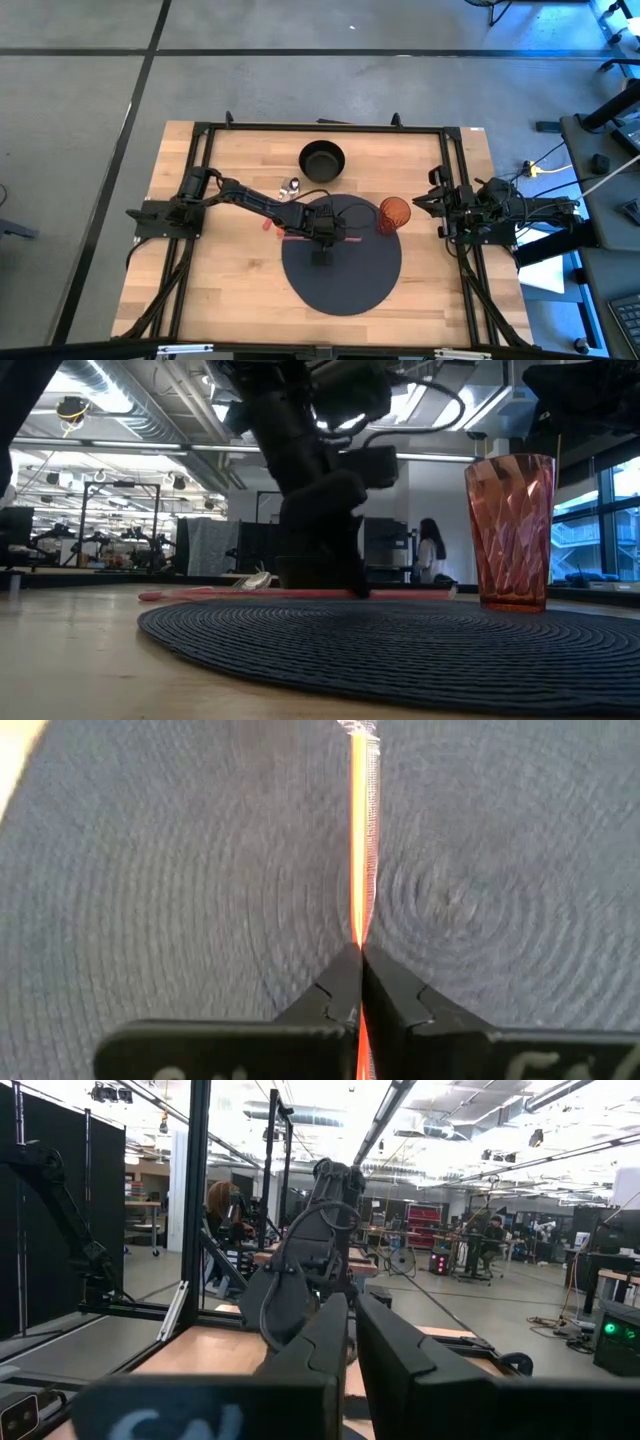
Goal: Pick & Place Utensil
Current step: Put the orange straw into the brown glass on the gray mat
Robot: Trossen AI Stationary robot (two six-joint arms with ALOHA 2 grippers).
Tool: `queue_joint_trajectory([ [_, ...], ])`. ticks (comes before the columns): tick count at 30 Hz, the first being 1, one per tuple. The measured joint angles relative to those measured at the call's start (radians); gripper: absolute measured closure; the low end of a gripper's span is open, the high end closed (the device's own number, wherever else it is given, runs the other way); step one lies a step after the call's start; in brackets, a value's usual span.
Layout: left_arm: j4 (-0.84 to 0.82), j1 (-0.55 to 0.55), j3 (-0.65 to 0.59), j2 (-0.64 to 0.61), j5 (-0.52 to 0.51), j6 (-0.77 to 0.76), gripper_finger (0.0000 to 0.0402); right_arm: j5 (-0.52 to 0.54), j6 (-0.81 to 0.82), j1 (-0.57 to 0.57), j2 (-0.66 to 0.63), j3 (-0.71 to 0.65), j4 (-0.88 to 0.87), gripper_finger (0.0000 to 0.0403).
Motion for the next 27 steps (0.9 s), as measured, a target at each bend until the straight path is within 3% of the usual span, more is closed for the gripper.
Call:
queue_joint_trajectory([
  [10,-0.037,-0.026,0.014,-0.099,-0.032,0.087,0.0400,0.000,-0.001,0.000,0.000,0.000,-0.013,0.0375],
  [21,0.038,-0.089,0.015,-0.391,-0.054,0.264,0.0400,-0.008,0.004,0.000,0.000,0.000,-0.015,0.0375],
  [25,0.242,-0.099,0.015,-0.474,0.090,0.465,0.0400,-0.009,0.000,0.000,0.000,0.000,-0.020,0.0375],
  [27,0.409,-0.089,0.015,-0.485,0.177,0.490,0.0400,-0.007,0.000,0.000,0.000,0.000,-0.021,0.0375],
])
